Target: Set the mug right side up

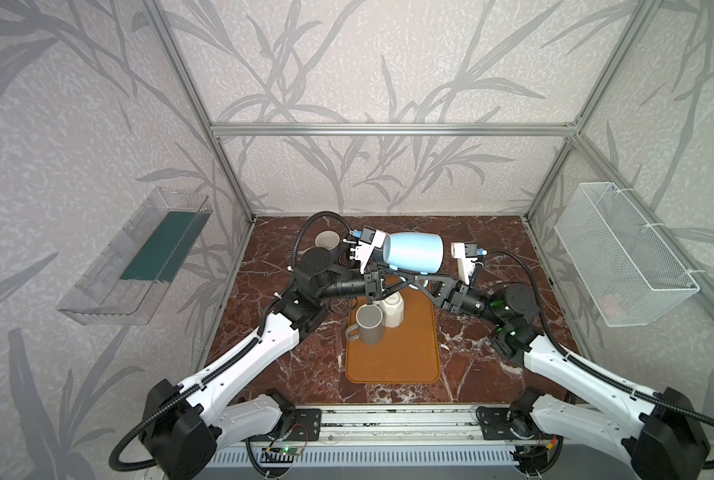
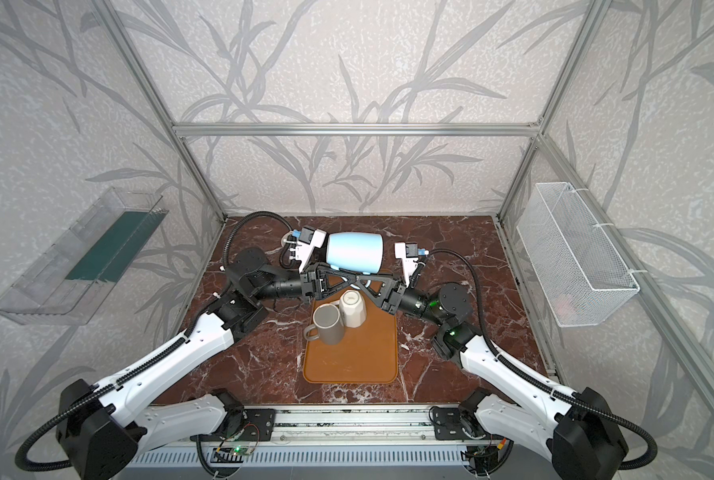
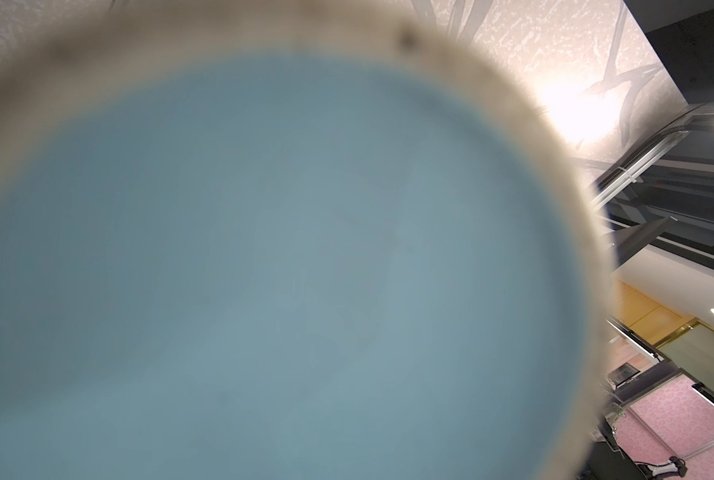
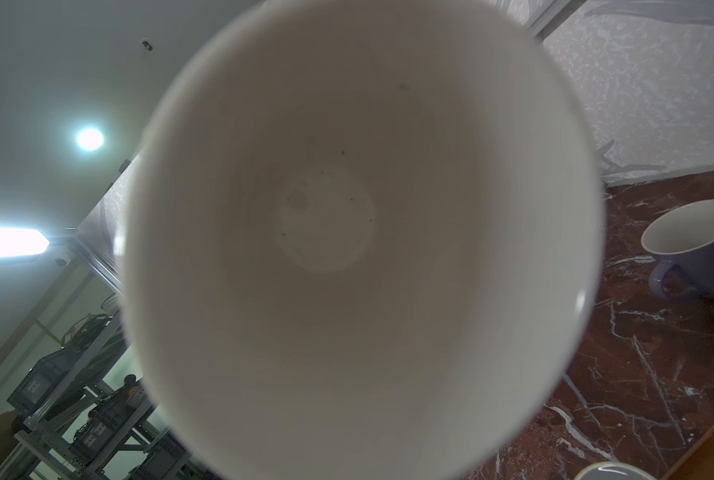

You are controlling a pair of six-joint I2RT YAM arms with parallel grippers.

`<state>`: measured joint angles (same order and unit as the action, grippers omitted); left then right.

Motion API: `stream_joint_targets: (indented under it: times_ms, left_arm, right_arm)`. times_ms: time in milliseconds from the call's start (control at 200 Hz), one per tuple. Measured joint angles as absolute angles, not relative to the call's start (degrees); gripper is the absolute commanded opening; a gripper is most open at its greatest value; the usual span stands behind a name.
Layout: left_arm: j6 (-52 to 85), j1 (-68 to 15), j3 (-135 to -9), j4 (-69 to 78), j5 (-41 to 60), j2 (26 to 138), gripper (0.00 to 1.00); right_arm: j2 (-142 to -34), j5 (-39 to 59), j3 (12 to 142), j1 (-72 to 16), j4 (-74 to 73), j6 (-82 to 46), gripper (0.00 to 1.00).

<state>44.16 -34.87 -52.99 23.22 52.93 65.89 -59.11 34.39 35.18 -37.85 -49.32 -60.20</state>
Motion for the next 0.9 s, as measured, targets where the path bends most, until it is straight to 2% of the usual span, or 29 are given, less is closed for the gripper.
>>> stream_joint_targets:
  times_ms: [395,460,560,750,790,900]
  left_arm:
    - [44.18,-35.22,-52.27,23.99,52.93,65.65,0.0]
    - [44.21,-35.38,-52.12,24.08,52.95,65.47,0.0]
    - [44.34,-35.48,-51.9,24.23,53.17,65.28,0.0]
    - [44.66,-35.53,-51.86,24.43,53.32,65.14,0.0]
    - [44.66,-35.53,-51.86,24.4,53.32,65.06,0.04]
    - [44.38,-35.53,-51.86,23.73,53.06,64.55,0.25]
  right_arm:
    - [-57.23,34.13,35.2,-37.69,-45.98,-59.72,0.23]
    - [-56.75,34.13,35.2,-37.56,-45.23,-59.64,0.19]
    - [-56.14,34.41,35.2,-37.45,-44.77,-59.86,0.0]
    - [-56.12,34.85,35.2,-37.45,-45.19,-60.45,0.0]
    - [-56.25,34.98,35.2,-37.45,-45.52,-60.66,0.0]
    - [-56.49,35.0,35.18,-37.45,-46.11,-61.3,0.0]
